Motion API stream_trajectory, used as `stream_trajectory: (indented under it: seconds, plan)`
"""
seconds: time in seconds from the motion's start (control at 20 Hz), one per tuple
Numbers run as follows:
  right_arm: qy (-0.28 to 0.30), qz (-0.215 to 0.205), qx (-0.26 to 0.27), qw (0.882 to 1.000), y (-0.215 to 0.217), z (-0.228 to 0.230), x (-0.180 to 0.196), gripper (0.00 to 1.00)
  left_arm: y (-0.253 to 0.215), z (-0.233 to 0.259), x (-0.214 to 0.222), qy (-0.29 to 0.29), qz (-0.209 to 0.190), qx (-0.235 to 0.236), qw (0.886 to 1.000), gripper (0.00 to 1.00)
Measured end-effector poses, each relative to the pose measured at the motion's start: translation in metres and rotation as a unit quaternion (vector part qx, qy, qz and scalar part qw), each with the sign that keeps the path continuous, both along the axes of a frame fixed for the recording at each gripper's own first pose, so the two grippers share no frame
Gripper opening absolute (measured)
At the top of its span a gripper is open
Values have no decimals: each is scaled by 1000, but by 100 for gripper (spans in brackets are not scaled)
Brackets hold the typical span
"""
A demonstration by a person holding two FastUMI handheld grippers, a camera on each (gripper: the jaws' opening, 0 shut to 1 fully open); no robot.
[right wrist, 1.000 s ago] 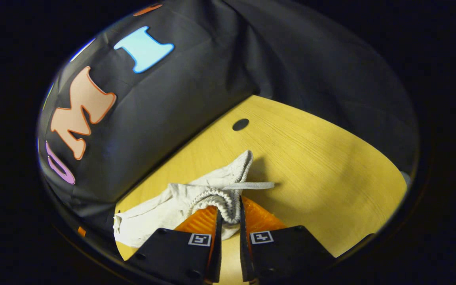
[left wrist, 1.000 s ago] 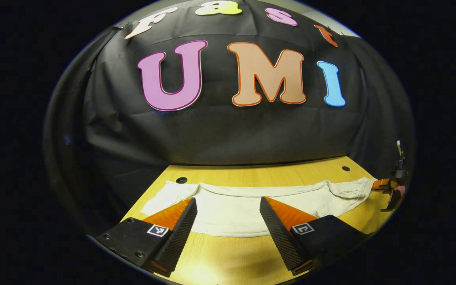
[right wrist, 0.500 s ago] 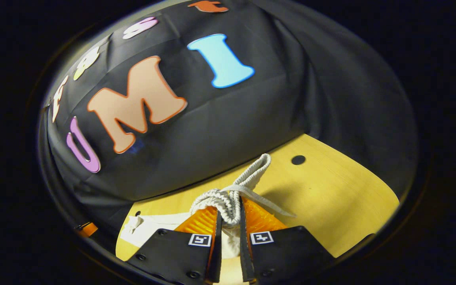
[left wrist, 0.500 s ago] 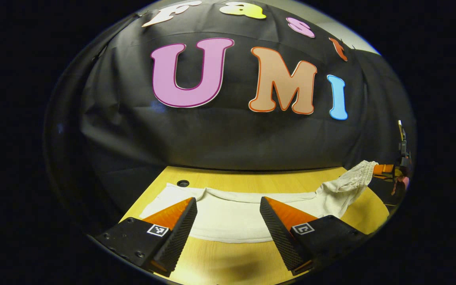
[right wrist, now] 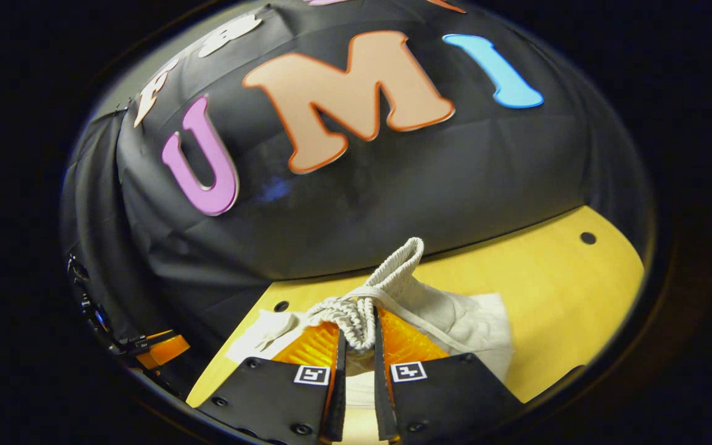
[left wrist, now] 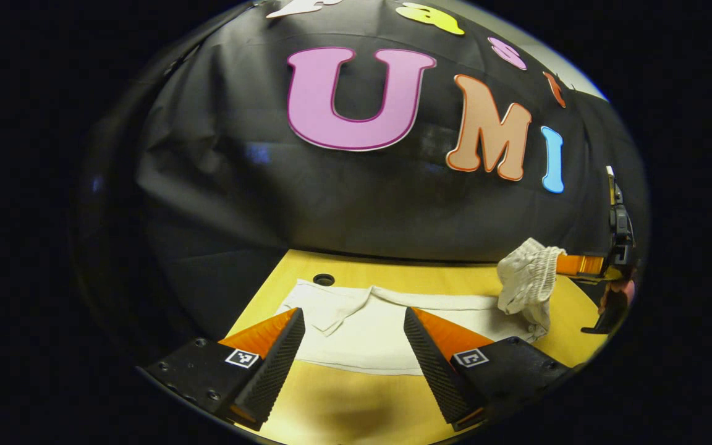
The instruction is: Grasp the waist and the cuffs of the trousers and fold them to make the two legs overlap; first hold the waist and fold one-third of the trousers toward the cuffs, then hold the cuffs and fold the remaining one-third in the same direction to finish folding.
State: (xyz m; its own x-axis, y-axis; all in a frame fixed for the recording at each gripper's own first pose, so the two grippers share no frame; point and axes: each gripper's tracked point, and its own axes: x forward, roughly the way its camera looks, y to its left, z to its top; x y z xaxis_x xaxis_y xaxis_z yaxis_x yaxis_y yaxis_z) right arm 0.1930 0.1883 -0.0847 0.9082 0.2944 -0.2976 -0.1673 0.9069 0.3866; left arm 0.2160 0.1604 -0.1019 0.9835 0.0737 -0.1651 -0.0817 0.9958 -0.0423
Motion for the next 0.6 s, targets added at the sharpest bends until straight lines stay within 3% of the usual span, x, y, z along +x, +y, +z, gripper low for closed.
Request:
stream_trajectory:
  seconds: [0.3, 0.45, 0.6]
  plan:
    - [40, 35, -66, 996, 74, -75, 16, 22, 62, -37, 25, 29, 15, 2, 999, 98]
    - [44, 49, -73, 995, 82, -80, 13, 31, 79, -59, 44, 47, 17, 1, 999, 98]
    - [39, 47, -75, 995, 76, -67, 6, 85, 94, -90, 63, 90, 25, 0, 996, 98]
